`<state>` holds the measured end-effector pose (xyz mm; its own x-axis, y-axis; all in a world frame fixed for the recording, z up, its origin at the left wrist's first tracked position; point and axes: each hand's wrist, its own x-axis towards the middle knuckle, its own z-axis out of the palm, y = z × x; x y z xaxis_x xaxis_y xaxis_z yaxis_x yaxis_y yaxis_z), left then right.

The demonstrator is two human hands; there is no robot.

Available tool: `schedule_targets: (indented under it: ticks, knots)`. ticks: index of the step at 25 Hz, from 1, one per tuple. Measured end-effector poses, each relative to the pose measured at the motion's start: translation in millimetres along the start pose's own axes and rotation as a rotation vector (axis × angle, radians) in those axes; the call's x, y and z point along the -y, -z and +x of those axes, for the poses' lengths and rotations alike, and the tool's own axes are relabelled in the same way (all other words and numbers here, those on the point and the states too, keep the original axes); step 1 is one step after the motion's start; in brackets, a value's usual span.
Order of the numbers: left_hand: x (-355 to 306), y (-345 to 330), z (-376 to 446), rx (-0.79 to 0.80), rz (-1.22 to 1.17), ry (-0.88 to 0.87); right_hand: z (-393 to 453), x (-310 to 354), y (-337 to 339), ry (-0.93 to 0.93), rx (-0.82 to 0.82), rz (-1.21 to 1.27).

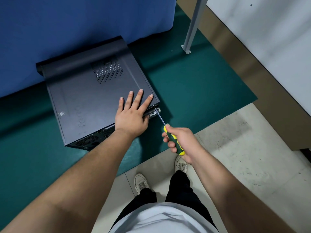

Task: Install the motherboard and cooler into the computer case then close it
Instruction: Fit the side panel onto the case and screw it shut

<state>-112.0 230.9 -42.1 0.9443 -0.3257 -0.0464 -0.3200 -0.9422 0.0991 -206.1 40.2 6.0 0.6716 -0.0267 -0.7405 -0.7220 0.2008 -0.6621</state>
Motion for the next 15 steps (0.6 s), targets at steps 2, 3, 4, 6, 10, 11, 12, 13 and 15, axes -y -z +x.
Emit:
schedule_targets:
  ticks: [2, 3, 4, 6, 10, 11, 12, 13, 15]
  knots:
    - [0, 1, 1, 0.008, -0.017, -0.009, -1, -1, 8, -0.104, 0.112, 0.162]
    - [0, 2, 1, 0.015, -0.027, -0.010, -1, -3, 9, -0.094, 0.131, 0.134]
    - [0, 3, 0, 0.027, -0.029, -0.006, -1, -4, 9, -0.072, 0.138, 0.099]
    - [0, 6, 1, 0.065, -0.038, -0.002, 0, -4, 9, -0.036, 0.135, 0.038]
    - [7, 17, 9, 0.067, -0.189, 0.021, 2, 4, 31, -0.013, 0.188, -0.011]
    - [10, 20, 15, 0.033, -0.236, 0.025, 4, 6, 39, -0.001, 0.196, 0.014]
    - [14, 24, 23, -0.009, -0.272, 0.026, 7, 13, 47, 0.014, 0.194, 0.042]
    - [17, 27, 32, -0.041, -0.289, 0.025, 13, 22, 54, 0.030, 0.181, 0.045]
    - [22, 30, 59, -0.051, -0.261, 0.023, 32, 51, 65, 0.079, 0.124, -0.073]
